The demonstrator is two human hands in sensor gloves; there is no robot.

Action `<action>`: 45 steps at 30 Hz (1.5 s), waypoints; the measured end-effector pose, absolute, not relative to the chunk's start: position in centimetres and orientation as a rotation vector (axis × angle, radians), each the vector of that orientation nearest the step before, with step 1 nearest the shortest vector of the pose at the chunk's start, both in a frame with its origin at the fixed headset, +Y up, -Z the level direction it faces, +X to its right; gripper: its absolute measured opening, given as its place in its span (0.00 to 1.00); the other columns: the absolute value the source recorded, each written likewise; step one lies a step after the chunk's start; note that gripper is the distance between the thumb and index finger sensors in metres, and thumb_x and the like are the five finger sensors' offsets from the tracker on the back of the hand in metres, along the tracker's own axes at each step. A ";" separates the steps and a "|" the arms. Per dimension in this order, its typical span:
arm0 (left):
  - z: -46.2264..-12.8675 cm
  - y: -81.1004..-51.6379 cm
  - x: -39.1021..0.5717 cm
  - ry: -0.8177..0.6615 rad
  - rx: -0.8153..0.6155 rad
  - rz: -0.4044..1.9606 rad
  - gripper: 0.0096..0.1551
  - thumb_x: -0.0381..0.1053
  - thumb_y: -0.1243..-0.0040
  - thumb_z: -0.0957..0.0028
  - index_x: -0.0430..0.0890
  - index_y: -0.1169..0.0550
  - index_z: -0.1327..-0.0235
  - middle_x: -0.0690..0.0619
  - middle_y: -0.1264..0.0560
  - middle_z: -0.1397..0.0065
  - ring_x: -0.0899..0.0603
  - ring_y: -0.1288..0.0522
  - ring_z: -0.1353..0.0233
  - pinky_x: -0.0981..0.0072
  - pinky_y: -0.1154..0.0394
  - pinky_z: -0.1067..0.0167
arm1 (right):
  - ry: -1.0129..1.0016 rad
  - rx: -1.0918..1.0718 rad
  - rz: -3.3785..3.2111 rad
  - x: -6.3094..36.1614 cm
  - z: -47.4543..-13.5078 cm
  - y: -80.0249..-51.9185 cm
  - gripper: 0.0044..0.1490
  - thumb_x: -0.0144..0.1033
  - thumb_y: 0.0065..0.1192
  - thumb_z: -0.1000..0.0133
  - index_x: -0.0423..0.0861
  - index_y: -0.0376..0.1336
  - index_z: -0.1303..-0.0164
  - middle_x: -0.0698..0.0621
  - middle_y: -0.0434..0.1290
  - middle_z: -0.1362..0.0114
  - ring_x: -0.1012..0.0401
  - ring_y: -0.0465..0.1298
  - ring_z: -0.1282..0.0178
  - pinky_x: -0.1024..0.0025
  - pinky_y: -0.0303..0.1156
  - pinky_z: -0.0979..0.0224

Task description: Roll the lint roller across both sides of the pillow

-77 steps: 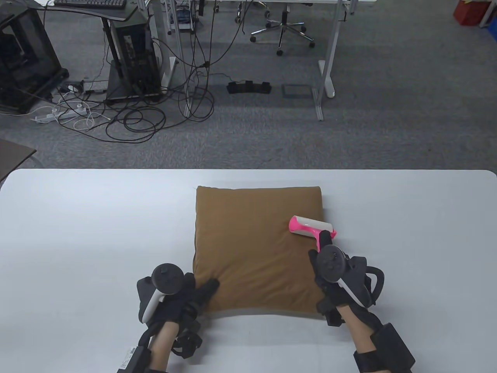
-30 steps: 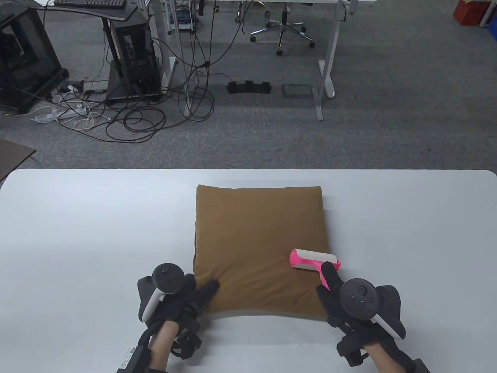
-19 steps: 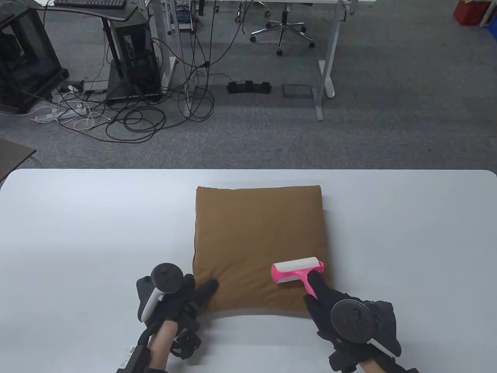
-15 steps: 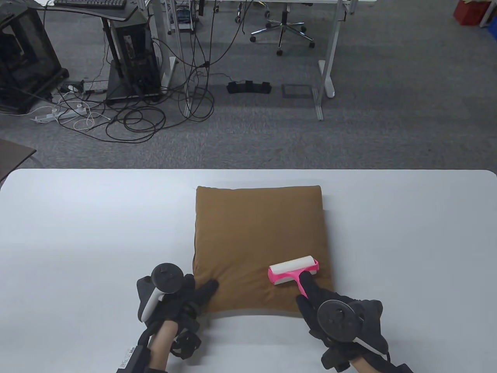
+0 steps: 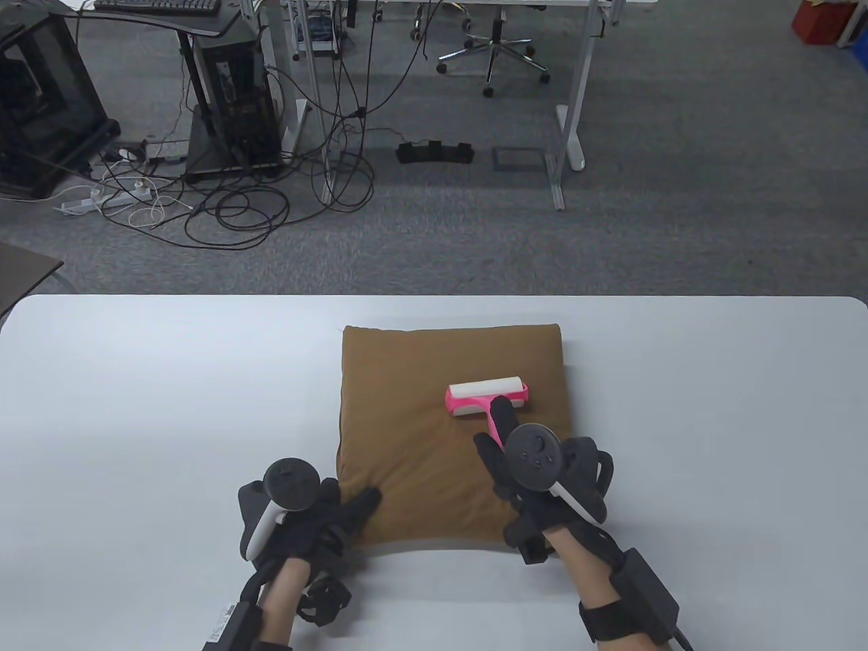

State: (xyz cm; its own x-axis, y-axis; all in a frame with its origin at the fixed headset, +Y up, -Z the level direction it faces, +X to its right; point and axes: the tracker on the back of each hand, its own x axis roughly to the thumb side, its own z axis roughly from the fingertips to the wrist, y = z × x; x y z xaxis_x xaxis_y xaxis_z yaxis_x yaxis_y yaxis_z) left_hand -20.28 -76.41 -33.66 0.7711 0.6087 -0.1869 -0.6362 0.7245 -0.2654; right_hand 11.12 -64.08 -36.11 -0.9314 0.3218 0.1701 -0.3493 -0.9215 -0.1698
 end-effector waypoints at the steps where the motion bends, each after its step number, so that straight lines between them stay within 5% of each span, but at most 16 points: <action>1: -33.7 -76.4 -20.3 0.089 -0.328 0.688 0.62 0.78 0.48 0.55 0.29 0.37 0.29 0.40 0.17 0.49 0.42 0.14 0.67 0.45 0.20 0.62 | -0.264 0.180 2.771 10.9 -36.9 -64.2 0.39 0.56 0.54 0.36 0.46 0.55 0.19 0.48 0.83 0.55 0.61 0.81 0.78 0.56 0.79 0.65; 10: -33.8 -76.4 -20.3 0.087 -0.342 0.683 0.62 0.79 0.49 0.54 0.29 0.37 0.29 0.41 0.17 0.48 0.42 0.14 0.67 0.45 0.20 0.62 | -0.152 0.052 2.840 9.2 -42.0 -66.1 0.41 0.54 0.53 0.36 0.51 0.46 0.15 0.43 0.80 0.42 0.60 0.80 0.74 0.54 0.78 0.63; 21: -33.9 -76.4 -20.4 0.086 -0.349 0.695 0.62 0.79 0.48 0.55 0.29 0.37 0.29 0.41 0.17 0.48 0.42 0.14 0.67 0.45 0.20 0.62 | -0.087 -0.008 2.907 7.9 -43.8 -66.5 0.40 0.49 0.50 0.35 0.51 0.43 0.15 0.43 0.79 0.42 0.60 0.80 0.75 0.54 0.78 0.63; 45: -33.6 -76.3 -20.2 0.081 -0.322 0.638 0.62 0.79 0.49 0.55 0.29 0.38 0.28 0.40 0.17 0.47 0.41 0.14 0.67 0.45 0.21 0.62 | -0.272 0.484 2.951 12.1 -28.9 -64.3 0.38 0.50 0.55 0.36 0.37 0.59 0.24 0.47 0.84 0.67 0.61 0.81 0.82 0.55 0.79 0.67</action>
